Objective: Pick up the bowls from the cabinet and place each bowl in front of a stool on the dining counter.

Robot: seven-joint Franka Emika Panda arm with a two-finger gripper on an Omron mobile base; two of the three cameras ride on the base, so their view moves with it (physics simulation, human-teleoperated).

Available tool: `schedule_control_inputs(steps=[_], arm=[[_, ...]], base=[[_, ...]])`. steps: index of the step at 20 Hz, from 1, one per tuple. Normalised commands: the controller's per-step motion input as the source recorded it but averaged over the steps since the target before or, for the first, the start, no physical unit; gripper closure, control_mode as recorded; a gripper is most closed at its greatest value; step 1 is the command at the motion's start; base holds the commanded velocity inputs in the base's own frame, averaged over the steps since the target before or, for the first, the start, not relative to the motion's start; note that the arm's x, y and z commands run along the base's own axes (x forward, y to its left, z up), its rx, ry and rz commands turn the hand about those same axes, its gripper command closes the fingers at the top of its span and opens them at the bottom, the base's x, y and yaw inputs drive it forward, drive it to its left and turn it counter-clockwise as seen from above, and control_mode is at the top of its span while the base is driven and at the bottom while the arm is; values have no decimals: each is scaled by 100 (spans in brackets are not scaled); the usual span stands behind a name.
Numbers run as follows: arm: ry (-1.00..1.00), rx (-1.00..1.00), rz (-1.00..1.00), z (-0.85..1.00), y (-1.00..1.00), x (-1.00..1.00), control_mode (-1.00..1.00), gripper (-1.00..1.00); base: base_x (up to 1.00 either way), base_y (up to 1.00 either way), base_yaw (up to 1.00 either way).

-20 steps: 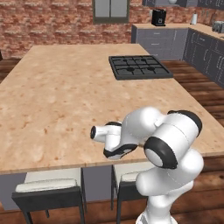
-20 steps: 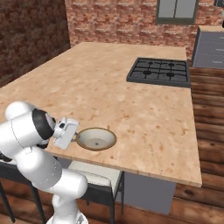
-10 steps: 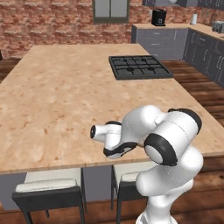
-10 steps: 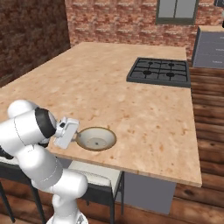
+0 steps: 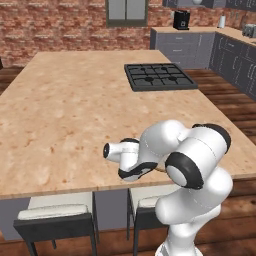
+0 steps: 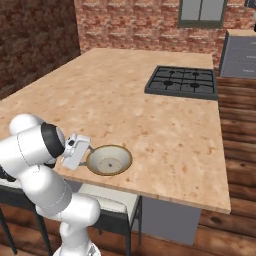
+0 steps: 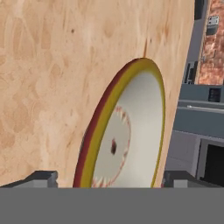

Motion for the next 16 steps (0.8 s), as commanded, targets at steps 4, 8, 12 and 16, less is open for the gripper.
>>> schedule_control_inputs(steps=[4,8,12,16], arm=[[0,0,0,0,0,0,-100,-100],[3,1,0,26,0,-3,-100,-100],[21,12,0,87,0,-7,-100,-100],[26,25,-3,100,0,-28,-100,-100]], base=[[0,0,0],[0,0,0],[0,0,0],[0,0,0]])
